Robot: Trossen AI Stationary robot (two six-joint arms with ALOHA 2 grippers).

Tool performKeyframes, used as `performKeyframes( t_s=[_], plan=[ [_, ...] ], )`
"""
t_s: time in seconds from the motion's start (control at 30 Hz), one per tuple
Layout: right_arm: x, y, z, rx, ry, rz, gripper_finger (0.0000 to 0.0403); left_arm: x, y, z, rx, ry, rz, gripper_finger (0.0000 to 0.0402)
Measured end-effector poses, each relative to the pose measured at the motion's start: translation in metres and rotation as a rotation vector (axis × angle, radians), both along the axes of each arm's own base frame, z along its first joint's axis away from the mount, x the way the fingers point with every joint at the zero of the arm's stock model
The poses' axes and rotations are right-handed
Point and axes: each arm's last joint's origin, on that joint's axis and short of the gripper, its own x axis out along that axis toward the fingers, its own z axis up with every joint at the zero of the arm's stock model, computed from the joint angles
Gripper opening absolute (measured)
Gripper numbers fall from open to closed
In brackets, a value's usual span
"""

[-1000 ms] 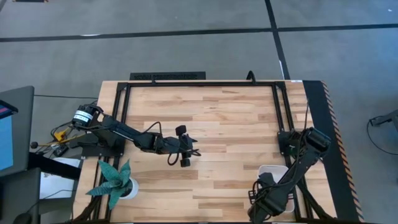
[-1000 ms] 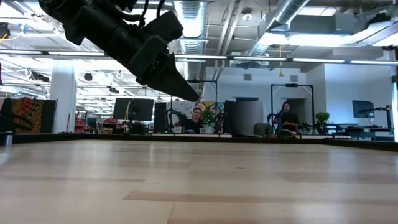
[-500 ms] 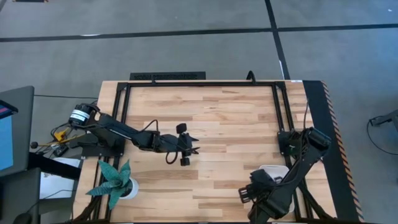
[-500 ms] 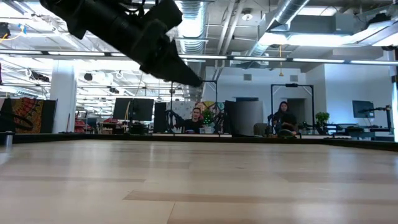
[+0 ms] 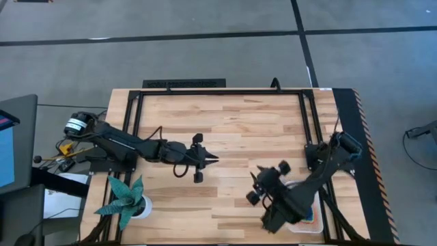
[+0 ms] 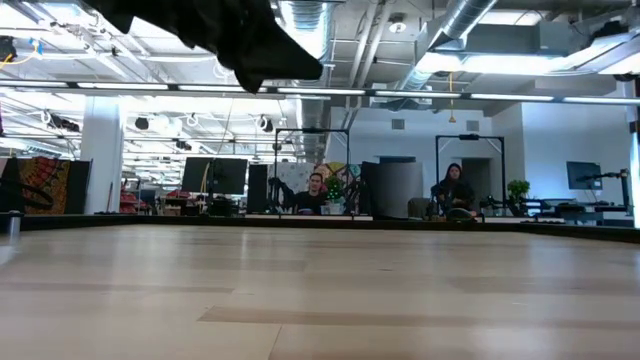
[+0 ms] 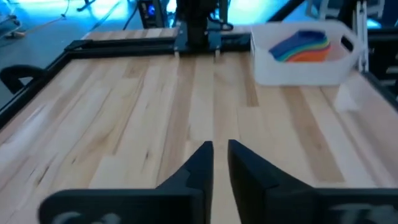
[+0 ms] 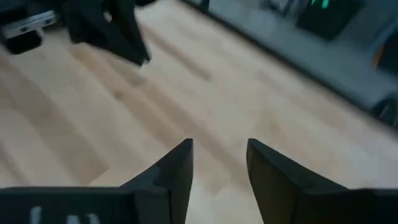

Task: Nest measuring cups in basket
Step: Return to Home Position

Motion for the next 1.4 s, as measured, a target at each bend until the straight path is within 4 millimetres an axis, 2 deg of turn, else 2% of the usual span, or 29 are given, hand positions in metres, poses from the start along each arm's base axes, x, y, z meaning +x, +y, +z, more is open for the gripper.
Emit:
performKeyframes(
  t_s=[0.13,0.27,0.4,0.53,0.63,0.73,0.87,1.03,1.17,1.27,1.4],
  plan=[
    [0.009,-0.023,0.021,-0.114,-0.001,0.056,0.0162,-0.004,-0.001,0.007,-0.045,-0.022,0.013,0.0007],
    [0.021,-0.044,0.041,-0.193,0.038,0.123,0.0159,-0.004,-0.003,0.006,-0.102,-0.026,0.021,0.0005],
    [0.045,-0.063,0.050,-0.196,0.133,0.247,0.0159,-0.005,-0.008,0.005,-0.129,-0.020,0.035,0.0002],
    [0.073,-0.079,0.057,-0.152,0.156,0.439,0.0157,-0.007,-0.014,0.006,-0.119,-0.028,0.070,0.0001],
    [0.096,-0.089,0.056,-0.093,0.081,0.643,0.0151,-0.009,-0.019,0.006,-0.106,-0.028,0.065,0.0001],
    [0.114,-0.100,0.047,-0.047,-0.026,0.857,0.0141,-0.011,-0.025,0.007,-0.087,-0.029,0.041,0.0000],
    [0.126,-0.125,0.029,-0.005,-0.106,0.983,0.0125,-0.021,-0.031,0.012,-0.039,-0.053,0.045,0.0000],
    [0.124,-0.169,0.012,0.077,-0.172,1.041,0.0111,-0.044,-0.025,0.011,0.041,-0.066,0.087,0.0000],
    [0.109,-0.197,0.004,0.113,-0.232,1.078,0.0107,-0.066,-0.006,-0.001,0.045,-0.108,0.145,0.0000],
    [0.090,-0.211,0.002,0.104,-0.267,1.067,0.0107,-0.085,0.010,-0.012,0.035,-0.181,0.147,0.0000],
    [0.049,-0.222,0.006,0.060,-0.327,1.034,0.0107,-0.109,0.026,-0.022,0.075,-0.254,0.111,0.0000]
  ],
)
